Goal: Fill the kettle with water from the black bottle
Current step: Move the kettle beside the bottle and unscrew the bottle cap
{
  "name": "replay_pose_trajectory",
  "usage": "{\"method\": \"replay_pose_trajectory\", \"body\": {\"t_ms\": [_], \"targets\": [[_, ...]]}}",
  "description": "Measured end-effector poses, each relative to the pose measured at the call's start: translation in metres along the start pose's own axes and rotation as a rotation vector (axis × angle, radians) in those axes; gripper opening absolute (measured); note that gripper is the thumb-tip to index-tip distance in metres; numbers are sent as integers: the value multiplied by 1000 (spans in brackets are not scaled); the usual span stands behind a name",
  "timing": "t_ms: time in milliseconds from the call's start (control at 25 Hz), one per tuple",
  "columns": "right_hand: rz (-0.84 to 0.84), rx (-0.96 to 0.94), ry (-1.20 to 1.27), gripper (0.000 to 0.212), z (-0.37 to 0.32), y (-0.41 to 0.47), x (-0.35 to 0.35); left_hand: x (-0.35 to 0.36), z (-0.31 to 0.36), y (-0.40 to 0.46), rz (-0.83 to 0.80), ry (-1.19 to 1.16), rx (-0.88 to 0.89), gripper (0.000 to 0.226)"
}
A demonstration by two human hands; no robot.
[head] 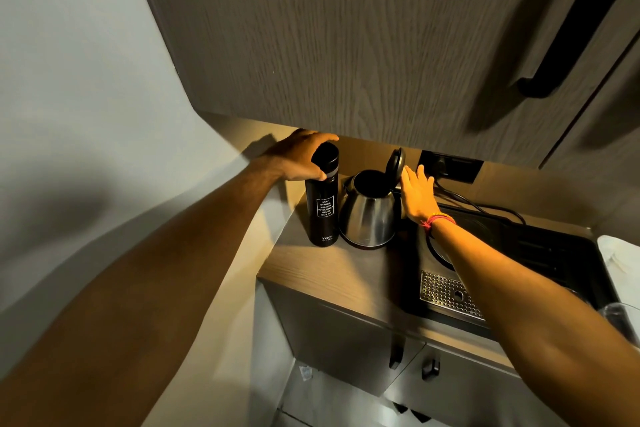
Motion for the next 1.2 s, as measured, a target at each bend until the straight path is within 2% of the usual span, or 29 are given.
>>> {"method": "replay_pose_trajectory", "body": {"t_ms": [120, 280, 360, 480, 640, 840, 920, 1040, 1120, 1200], "targets": [[-4, -13, 15, 60, -1, 1, 0, -10, -4, -3, 103, 126, -77, 94], [9, -15, 1, 59, 1, 2, 2, 4, 0, -1, -68, -32, 6, 86], [14, -15, 3, 59, 1, 4, 3, 4, 2, -2, -78, -50, 17, 85], [17, -18, 19, 58, 0, 4, 2, -8, -1, -1, 53, 32, 0, 74], [23, -15, 26, 59, 1, 3, 2, -14, -6, -5, 181, 92, -77, 77], [29, -23, 19, 59, 1, 3, 1, -26, 3, -13, 343, 47, -4, 76], [30, -22, 17, 58, 0, 3, 1, -31, -6, -17, 372, 42, -38, 78], [27, -21, 8, 57, 0, 3, 0, -41, -24, -38, 548, 195, -106, 88], [31, -21, 1, 56, 0, 2, -1, -33, -28, -51, 562, 335, -128, 90], [30, -25, 6, 55, 0, 1, -2, -20, -33, -61, 548, 328, -170, 88]]}}
Point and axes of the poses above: each hand's wrist, its own y-axis towards the middle knuckle, its own x-axis out of the palm, z = x × y, the point moved 10 cm from there along y, towards the middle knuckle, and after that the axes turned 8 degrees about -y, right-handed, at the moved point
